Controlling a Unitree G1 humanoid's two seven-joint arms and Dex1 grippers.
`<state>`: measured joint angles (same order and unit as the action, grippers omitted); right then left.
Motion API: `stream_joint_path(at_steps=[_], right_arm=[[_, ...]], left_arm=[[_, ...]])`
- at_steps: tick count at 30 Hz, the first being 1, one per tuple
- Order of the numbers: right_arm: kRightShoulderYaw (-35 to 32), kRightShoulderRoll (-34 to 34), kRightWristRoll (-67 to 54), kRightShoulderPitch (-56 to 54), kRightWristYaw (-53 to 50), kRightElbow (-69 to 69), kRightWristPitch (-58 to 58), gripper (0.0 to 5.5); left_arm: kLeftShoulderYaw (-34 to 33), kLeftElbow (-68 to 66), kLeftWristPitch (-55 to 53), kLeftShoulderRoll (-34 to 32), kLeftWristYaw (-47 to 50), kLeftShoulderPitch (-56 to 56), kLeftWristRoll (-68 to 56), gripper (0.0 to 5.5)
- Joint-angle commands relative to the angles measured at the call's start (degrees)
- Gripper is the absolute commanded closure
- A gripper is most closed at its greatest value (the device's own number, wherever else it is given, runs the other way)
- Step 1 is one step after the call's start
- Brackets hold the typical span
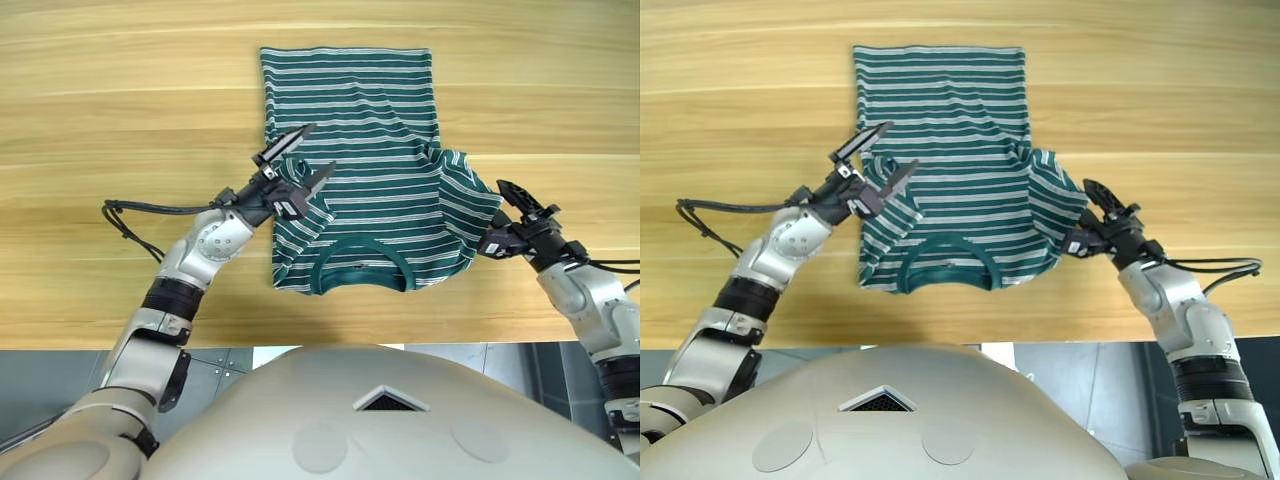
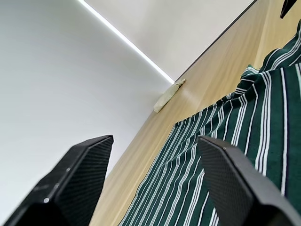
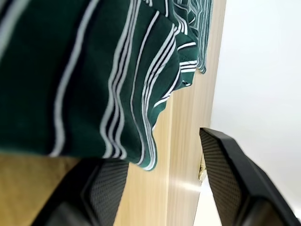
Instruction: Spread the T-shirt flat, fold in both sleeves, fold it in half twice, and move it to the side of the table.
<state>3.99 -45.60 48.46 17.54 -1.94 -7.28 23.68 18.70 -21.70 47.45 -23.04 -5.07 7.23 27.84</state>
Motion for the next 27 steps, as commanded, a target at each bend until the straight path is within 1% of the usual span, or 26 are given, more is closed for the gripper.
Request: stream_joint_path(at_steps=[1, 7, 17, 22, 27], right_arm=[[2.8, -0.2, 0.8, 0.3, 0.6, -3.6, -0.9, 3.11], [3.8, -0.5, -0.1, -0.2, -0.5, -5.0, -1.6, 4.19], [5.0, -0.7, -1.1, -1.1, -0.6, -5.2, -2.7, 5.48], [5.6, -0.6, -1.4, -0.9, -1.4, -5.2, -2.1, 5.48], [4.7, 1.2, -6.3, -0.3, -3.1, -0.9, 1.1, 5.48]], left_arm=[[0.2, -0.9, 0.5, 0.0, 0.1, 0.7, 0.1, 2.13], [0.2, -1.5, 1.0, 0.3, 0.2, 0.5, -0.2, 2.13], [0.2, -1.8, 1.7, 0.6, 0.1, 0.1, -0.4, 2.13], [0.2, -1.5, 1.8, 0.7, -0.1, -0.1, -0.4, 2.13], [0.1, -2.0, 2.1, 0.7, 0.2, 0.2, -0.5, 2.13]])
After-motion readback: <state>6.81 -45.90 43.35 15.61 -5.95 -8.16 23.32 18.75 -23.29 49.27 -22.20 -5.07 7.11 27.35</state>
